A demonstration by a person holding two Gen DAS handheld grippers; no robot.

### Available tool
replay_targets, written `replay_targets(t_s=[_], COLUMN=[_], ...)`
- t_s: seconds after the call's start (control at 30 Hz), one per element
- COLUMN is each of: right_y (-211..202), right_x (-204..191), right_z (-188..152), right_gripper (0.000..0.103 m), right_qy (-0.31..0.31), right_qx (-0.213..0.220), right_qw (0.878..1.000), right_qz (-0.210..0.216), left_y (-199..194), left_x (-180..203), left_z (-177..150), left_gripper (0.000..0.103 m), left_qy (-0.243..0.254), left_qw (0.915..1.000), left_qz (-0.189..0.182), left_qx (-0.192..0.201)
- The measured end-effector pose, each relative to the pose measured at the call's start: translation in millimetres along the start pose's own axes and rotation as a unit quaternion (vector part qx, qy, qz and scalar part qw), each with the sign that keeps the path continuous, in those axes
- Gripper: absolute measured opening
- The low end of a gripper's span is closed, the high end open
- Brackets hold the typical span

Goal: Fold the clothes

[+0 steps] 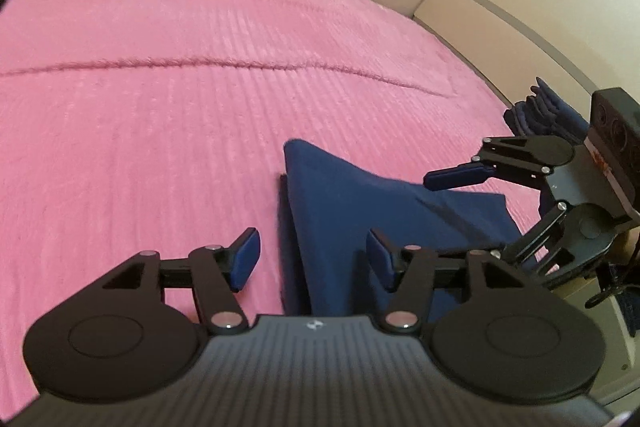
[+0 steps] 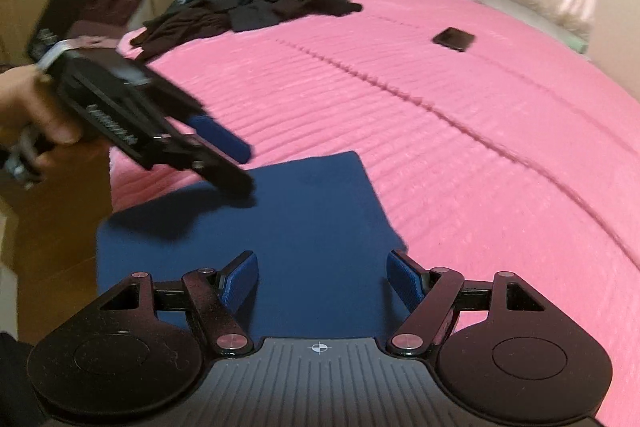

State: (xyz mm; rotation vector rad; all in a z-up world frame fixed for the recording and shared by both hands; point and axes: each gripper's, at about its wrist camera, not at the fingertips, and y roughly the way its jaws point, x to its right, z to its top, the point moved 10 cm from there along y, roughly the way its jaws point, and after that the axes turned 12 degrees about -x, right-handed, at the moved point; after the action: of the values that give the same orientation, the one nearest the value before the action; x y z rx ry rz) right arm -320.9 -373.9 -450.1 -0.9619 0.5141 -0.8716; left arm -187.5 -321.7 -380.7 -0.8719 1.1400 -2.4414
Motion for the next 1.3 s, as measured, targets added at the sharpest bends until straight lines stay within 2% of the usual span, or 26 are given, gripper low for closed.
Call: replay_targets(t_s=[0.07,0.17,0.27,0.3,0.33,0.4,0.57,0.73,0.77,0.9,0.97,1.0,1.07,1.2,1.3], right_y=[4,5,3,2,0,-3,-14,1,6,20,15,12,1,-20,-30], right_x=[10,23,32,35,37,41,34,22,21,26,33,36,41,39,43], right_z=[2,-1,-8,-10,-12,-14,-8,7,7,-4,-13,-19,-33,-46,-44], right_gripper=[0.075,0.075,0.075,0.075,0.075,0.076,0.077,0.077,0.077,0.075,0.044,0.040,0.009,0.003,0.003], right_qy=[-0.008,0.011,0.030,0.027,0.023,0.014,-0.071,-0.145,-0.148,-0.091,-0.044,-0.021,0.028,0.087,0.104], right_qx=[0.001,0.017,0.033,0.034,0.033,0.032,0.032,0.008,0.000,-0.026,-0.019,-0.013,0.002,0.017,0.011], right_qw=[1.000,1.000,0.999,0.999,0.999,0.999,0.997,0.987,0.986,0.985,0.985,0.984,0.983,0.978,0.979], right_qz=[0.009,0.019,0.030,0.028,0.025,0.019,0.029,0.068,0.079,0.143,0.167,0.174,0.183,0.187,0.173], left_y=[12,28,42,42,37,28,3,-23,-26,-32,-34,-34,-32,-28,-13], left_x=[-5,-8,-3,1,6,17,43,70,73,71,69,67,65,67,54], left_z=[14,32,44,45,42,35,18,-2,-4,-1,2,5,8,14,29], left_gripper=[0.053,0.051,0.040,0.024,0.013,0.008,0.006,0.006,0.006,0.006,0.006,0.006,0.006,0.006,0.007], left_qy=[0.008,0.023,0.041,0.053,0.072,0.111,0.208,0.302,0.311,0.298,0.292,0.288,0.282,0.268,0.241], left_qw=[1.0000,0.9995,0.9982,0.9975,0.9962,0.9923,0.9749,0.9466,0.9432,0.9460,0.9480,0.9496,0.9517,0.9558,0.9673], left_qz=[-0.002,-0.013,-0.035,-0.040,-0.045,-0.054,-0.077,-0.099,-0.102,-0.105,-0.101,-0.097,-0.096,-0.097,-0.054], left_qx=[-0.004,-0.016,-0.026,-0.024,-0.018,-0.006,0.025,0.055,0.059,0.073,0.077,0.077,0.074,0.074,0.056])
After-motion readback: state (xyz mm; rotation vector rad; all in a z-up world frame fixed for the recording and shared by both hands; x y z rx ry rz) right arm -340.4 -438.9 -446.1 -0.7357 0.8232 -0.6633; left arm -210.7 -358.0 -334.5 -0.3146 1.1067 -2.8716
